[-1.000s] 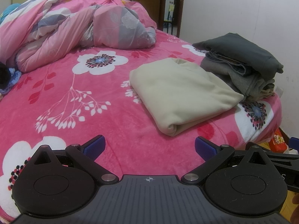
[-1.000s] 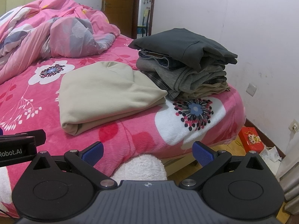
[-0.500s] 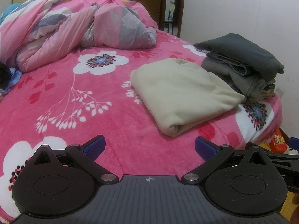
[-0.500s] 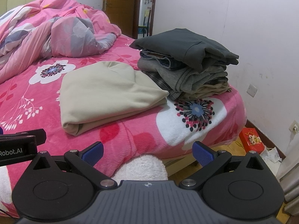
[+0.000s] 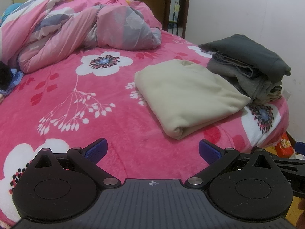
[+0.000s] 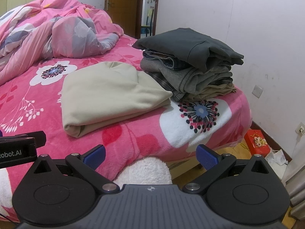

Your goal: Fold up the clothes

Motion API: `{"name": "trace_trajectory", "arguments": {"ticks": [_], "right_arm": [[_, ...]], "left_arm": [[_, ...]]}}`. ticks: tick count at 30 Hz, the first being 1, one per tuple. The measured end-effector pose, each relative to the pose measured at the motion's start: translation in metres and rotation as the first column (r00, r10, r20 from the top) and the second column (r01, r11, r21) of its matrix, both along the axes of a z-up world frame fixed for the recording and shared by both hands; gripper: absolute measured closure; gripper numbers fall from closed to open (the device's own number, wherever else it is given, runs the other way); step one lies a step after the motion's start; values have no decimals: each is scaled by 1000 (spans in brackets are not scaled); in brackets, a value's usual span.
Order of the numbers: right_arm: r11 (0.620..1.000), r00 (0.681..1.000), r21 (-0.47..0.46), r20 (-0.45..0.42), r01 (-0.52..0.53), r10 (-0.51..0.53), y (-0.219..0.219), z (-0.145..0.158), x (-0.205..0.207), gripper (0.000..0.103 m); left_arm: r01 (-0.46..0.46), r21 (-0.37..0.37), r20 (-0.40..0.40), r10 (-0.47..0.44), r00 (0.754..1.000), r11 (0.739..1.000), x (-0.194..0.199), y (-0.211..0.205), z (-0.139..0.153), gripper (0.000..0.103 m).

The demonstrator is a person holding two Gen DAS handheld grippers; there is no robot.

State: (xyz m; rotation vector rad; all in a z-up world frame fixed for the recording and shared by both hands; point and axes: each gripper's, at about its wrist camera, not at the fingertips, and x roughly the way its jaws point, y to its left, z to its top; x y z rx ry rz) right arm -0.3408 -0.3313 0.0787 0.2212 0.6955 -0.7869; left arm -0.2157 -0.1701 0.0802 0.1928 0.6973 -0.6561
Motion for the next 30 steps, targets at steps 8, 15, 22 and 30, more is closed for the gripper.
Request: {"name": "trace_trajectory", "arguments": {"ticks": [8, 15, 22, 30], "right_arm": [[1000, 1000, 0, 1, 1, -1, 1, 0, 0, 0], [1000, 1000, 0, -1, 0, 0, 2, 0, 0, 0], [1000, 1000, 3, -3, 0, 0, 3, -1, 1, 0], [1000, 1000, 5, -3, 0, 0, 3, -1, 1, 0]], "left_arm": [[1, -1, 1, -1, 1000, 1000, 0, 1, 0, 0], [0, -2, -2, 0, 1000, 1000, 0, 1, 0, 0], [0, -1, -4, 0, 1000, 1000, 1, 2, 0, 0], [-2, 0, -5, 2, 1000, 1000, 2, 2, -1, 0]]}}
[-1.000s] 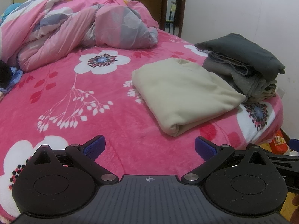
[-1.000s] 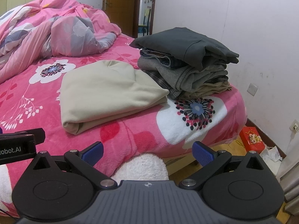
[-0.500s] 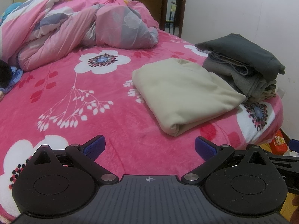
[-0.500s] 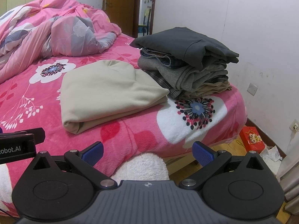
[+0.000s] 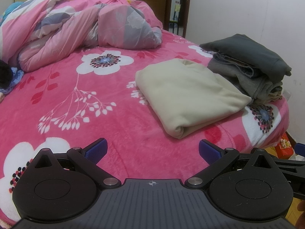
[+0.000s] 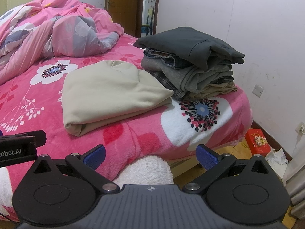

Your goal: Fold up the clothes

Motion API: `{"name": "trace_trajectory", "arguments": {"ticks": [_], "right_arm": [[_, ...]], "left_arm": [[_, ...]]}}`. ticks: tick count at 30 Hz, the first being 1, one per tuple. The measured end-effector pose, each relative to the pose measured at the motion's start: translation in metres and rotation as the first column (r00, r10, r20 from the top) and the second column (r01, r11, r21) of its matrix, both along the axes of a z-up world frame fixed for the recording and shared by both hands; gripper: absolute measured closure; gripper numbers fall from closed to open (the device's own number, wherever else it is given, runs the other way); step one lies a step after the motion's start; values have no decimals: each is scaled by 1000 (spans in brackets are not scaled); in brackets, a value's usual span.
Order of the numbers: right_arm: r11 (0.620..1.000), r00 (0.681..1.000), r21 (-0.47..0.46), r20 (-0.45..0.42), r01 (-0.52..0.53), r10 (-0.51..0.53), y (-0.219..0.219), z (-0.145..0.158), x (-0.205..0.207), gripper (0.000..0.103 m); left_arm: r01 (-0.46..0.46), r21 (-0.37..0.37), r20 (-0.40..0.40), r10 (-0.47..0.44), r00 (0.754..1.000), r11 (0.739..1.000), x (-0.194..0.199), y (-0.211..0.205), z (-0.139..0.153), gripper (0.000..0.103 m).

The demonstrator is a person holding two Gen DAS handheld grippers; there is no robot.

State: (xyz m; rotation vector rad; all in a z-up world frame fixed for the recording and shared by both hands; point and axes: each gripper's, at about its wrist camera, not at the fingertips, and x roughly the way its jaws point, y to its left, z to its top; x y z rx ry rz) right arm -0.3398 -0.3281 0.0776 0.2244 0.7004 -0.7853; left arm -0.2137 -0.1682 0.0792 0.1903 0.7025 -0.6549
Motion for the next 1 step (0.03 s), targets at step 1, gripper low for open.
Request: {"name": "trace_trajectory", "arguments": {"ticks": [1], "right_arm": [[1000, 1000, 0, 0, 0, 0, 0, 0, 0, 0]], "left_arm": [[0, 0, 0, 0, 1000, 1000, 0, 0, 0, 0]]}}
